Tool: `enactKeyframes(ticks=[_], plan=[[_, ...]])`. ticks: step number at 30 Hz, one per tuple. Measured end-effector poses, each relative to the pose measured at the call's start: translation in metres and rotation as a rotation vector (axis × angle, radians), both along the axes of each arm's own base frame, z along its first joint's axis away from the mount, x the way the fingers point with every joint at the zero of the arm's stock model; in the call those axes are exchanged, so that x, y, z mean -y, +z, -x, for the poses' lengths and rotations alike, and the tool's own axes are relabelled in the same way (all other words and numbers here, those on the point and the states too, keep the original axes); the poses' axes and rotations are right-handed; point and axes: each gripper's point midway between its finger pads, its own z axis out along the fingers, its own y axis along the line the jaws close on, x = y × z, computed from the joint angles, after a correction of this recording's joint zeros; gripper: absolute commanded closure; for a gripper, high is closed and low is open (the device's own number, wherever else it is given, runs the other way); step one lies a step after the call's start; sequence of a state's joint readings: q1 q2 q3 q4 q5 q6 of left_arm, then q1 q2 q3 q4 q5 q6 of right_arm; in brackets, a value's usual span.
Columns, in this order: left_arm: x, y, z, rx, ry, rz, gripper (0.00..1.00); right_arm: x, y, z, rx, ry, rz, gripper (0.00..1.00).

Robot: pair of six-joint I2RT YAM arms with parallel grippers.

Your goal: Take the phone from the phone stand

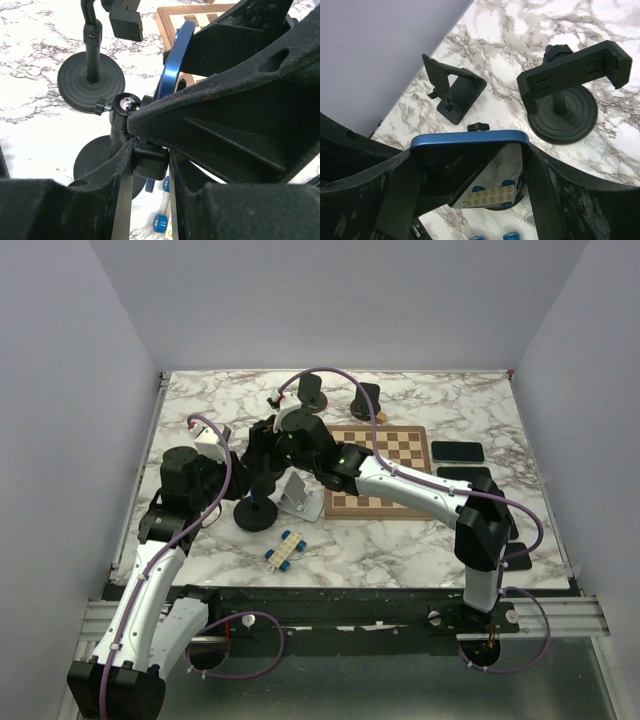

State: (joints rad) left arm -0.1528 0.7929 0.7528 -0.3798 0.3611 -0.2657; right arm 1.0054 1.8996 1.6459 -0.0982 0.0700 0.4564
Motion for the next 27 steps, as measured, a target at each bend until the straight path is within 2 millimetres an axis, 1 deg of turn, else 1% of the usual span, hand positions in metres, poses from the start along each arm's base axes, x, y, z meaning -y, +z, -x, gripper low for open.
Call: enactKeyframes(ticks=[5,9,12,15,18,19,20,21,23,24,25,26,27], plan=[[0.0004,-0.0004,-0.0002,0.000,0.000,0.004,0.91,0.0031,0.0042,-0.0005,0.035,-0.071,0.019,0.09],[0.0001,-0.0003,-0.0005,0.000,0.002,0.005,0.91,0.0052,0.0063,-0.0013,0.053,-0.112,0.036,0.09],[0.0002,0.0001,-0.0007,0.001,0.003,0.006,0.91,0.0061,0.0074,-0.0017,0.058,-0.120,0.043,0.11],[0.0002,0.0001,-0.0009,0.002,0.003,0.007,0.91,0.0063,0.0076,-0.0015,0.058,-0.124,0.046,0.09],[0.0003,0.0001,-0.0010,0.004,0.003,0.008,0.91,0.0063,0.0077,-0.0015,0.056,-0.128,0.043,0.10],[0.0003,0.0000,-0.0010,0.004,0.003,0.008,0.91,0.0062,0.0079,-0.0016,0.055,-0.130,0.041,0.11],[0.0003,0.0001,-0.0009,0.005,0.004,0.008,0.91,0.0057,0.0081,-0.0016,0.053,-0.132,0.038,0.14],[0.0004,0.0000,-0.0007,0.003,0.003,0.010,0.91,0.0049,0.0087,-0.0019,0.050,-0.134,0.030,0.20],[0.0005,0.0002,-0.0007,0.003,0.004,0.012,0.91,0.0023,0.0088,-0.0020,0.047,-0.137,0.017,0.38],[0.0005,0.0001,-0.0008,0.004,0.004,0.011,0.91,0.0014,0.0085,-0.0022,0.050,-0.138,0.017,0.43],[0.0006,0.0005,-0.0010,0.006,0.004,0.011,0.92,0.0007,0.0086,-0.0028,0.056,-0.141,0.016,0.46],[0.0004,0.0013,-0.0012,0.010,0.005,0.012,0.92,0.0003,0.0088,-0.0032,0.058,-0.143,0.015,0.46],[0.0002,0.0015,-0.0013,0.011,0.006,0.011,0.91,0.0002,0.0095,-0.0036,0.060,-0.144,0.012,0.43]])
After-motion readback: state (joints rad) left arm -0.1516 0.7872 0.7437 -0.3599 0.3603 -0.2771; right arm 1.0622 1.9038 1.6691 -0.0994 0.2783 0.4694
